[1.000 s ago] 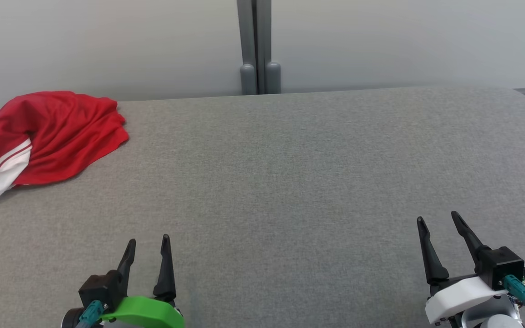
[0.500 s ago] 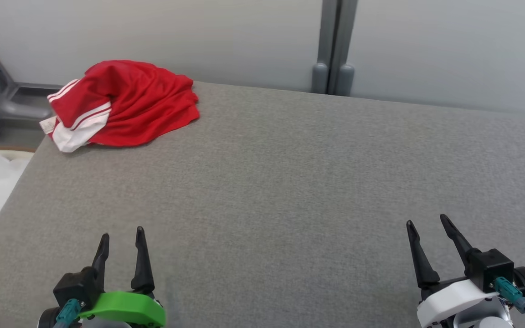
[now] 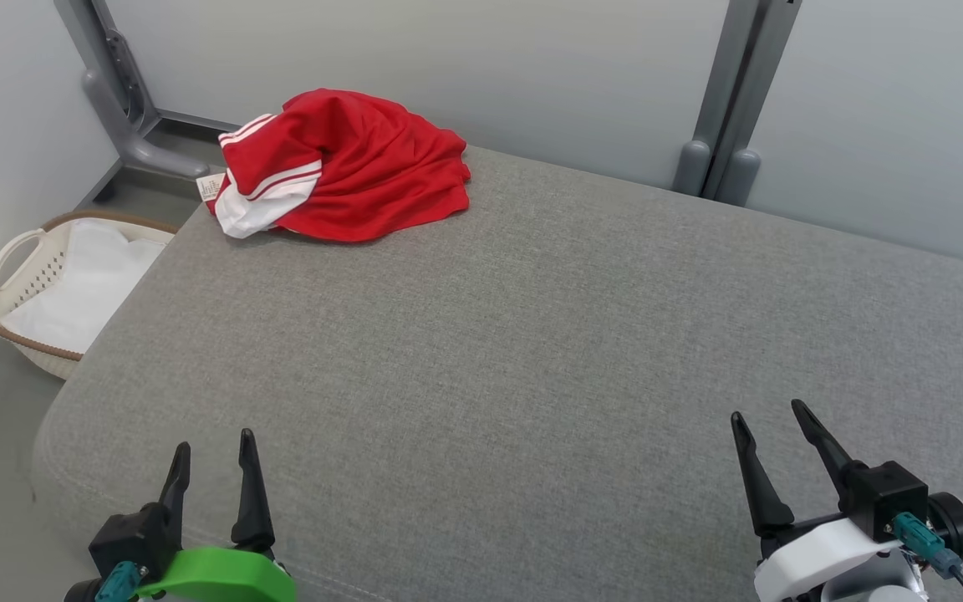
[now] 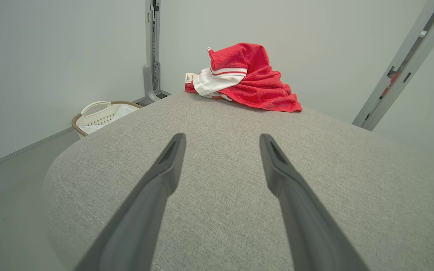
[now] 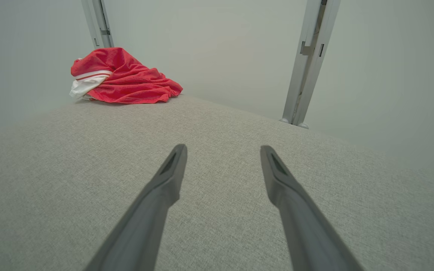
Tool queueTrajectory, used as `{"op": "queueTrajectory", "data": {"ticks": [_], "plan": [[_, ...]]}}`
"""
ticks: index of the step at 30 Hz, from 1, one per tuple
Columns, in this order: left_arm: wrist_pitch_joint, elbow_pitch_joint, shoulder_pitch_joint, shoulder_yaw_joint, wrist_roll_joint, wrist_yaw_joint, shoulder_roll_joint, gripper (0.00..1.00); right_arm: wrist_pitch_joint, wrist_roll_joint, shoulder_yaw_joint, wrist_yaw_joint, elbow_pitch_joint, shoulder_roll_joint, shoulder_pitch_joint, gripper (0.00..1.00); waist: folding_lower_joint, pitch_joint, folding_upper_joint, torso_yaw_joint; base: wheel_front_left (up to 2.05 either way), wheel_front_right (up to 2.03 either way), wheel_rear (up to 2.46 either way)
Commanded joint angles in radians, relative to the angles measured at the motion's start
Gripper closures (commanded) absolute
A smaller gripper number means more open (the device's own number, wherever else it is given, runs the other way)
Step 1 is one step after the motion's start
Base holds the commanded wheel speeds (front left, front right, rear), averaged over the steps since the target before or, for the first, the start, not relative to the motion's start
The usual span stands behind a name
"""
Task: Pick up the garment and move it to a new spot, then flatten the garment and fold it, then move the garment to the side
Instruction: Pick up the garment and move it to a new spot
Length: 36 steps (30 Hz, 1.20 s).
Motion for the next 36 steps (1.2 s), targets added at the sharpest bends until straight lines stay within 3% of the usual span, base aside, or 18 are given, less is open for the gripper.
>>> {"op": "queueTrajectory", "data": {"ticks": [1, 8, 12, 18, 25, 36], "plan": [[-0.001, -0.003, 0.013, 0.004, 0.008, -0.005, 0.006, 0.0, -0.005, 0.003, 0.0, -0.001, 0.0, -0.005, 0.011, 0.0, 0.0, -0.004, 0.0, 0.006, 0.0, 0.0, 0.0], [-0.001, -0.102, -0.036, 0.157, 0.05, -0.017, 0.042, 0.0, -0.005, -0.02, 0.014, -0.001, -0.016, -0.005, 0.003, 0.0, 0.0, 0.027, 0.0, -0.046, 0.0, 0.0, 0.0], [-0.001, -0.155, -0.11, 0.209, 0.068, -0.032, 0.113, 0.0, -0.005, -0.035, 0.022, -0.001, -0.03, -0.005, -0.023, 0.0, 0.0, 0.069, 0.0, -0.095, 0.0, 0.0, 0.0], [0.034, -0.138, -0.311, 0.232, 0.045, -0.061, 0.266, 0.0, -0.005, -0.081, 0.056, -0.001, -0.054, -0.005, -0.071, 0.0, 0.0, 0.174, 0.0, -0.185, 0.0, 0.0, 0.0], [0.134, 0.01, -0.575, 0.212, -0.01, -0.07, 0.379, 0.0, -0.005, -0.136, 0.082, -0.001, -0.08, -0.005, -0.15, 0.0, 0.0, 0.342, 0.0, -0.281, 0.0, 0.0, 0.0], [0.215, 0.364, -0.877, 0.138, -0.022, -0.071, 0.45, 0.0, -0.005, -0.202, 0.1, -0.001, -0.192, -0.005, -0.245, 0.0, 0.0, 0.595, 0.0, -0.363, 0.0, 0.0, 0.0]]}}
